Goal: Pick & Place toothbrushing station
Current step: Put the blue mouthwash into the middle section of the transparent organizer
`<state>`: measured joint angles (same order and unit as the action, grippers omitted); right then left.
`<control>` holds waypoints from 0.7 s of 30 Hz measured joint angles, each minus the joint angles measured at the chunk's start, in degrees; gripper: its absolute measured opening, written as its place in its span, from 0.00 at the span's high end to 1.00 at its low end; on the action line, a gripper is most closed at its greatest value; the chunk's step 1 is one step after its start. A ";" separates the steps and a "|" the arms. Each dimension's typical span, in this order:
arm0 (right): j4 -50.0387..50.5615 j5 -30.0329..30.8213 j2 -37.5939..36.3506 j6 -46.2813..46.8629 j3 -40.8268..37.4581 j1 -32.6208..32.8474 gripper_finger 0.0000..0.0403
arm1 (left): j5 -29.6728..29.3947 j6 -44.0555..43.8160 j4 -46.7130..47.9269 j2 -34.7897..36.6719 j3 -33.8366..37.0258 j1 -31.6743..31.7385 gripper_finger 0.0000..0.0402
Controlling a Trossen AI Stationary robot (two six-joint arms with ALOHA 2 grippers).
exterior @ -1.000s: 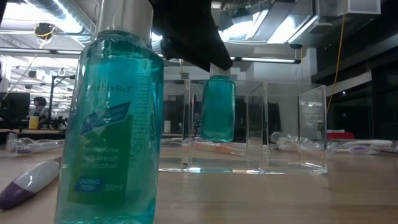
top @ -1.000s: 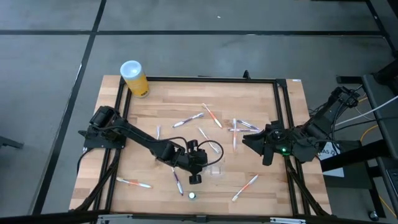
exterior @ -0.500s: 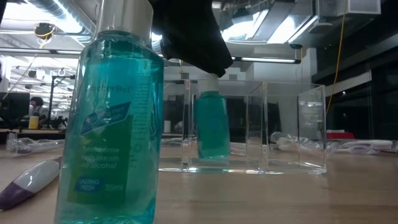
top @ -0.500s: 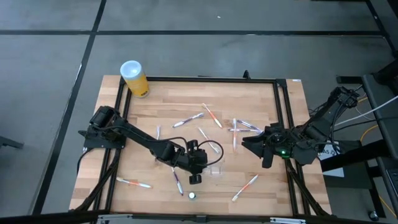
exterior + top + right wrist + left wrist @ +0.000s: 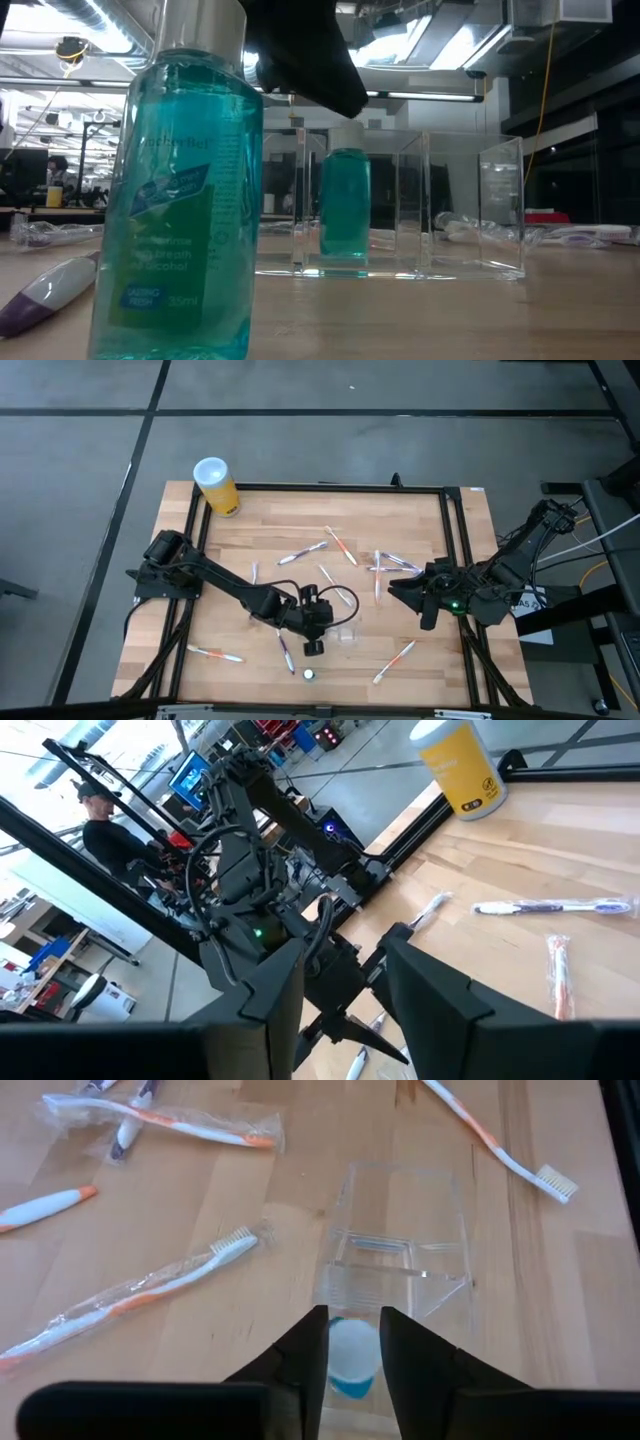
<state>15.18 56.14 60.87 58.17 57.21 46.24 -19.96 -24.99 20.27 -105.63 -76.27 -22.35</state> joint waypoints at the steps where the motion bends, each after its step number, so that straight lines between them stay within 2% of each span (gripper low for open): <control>1: -0.28 0.01 0.16 -0.20 0.00 0.00 0.63 | -0.39 -0.56 0.63 0.34 0.00 -0.08 0.79; 8: -1.24 0.00 1.63 -0.54 0.00 0.00 0.63 | -7.57 -5.43 10.70 2.43 0.04 -1.36 0.79; 12: -2.36 -0.46 2.71 -0.59 -0.02 0.00 0.63 | -8.20 -7.91 13.22 3.93 0.04 -2.26 0.78; 16: -4.68 -3.57 4.32 -0.78 -0.02 0.00 0.63 | -7.52 -10.83 16.10 6.92 0.04 -3.27 0.76; 21: -8.23 -4.57 5.84 -1.65 -0.02 0.04 0.63 | -9.39 -13.87 24.90 12.69 0.02 -8.54 0.74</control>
<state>6.94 51.57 66.71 56.52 57.19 46.28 -29.35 -38.86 45.18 -92.95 -76.25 -30.88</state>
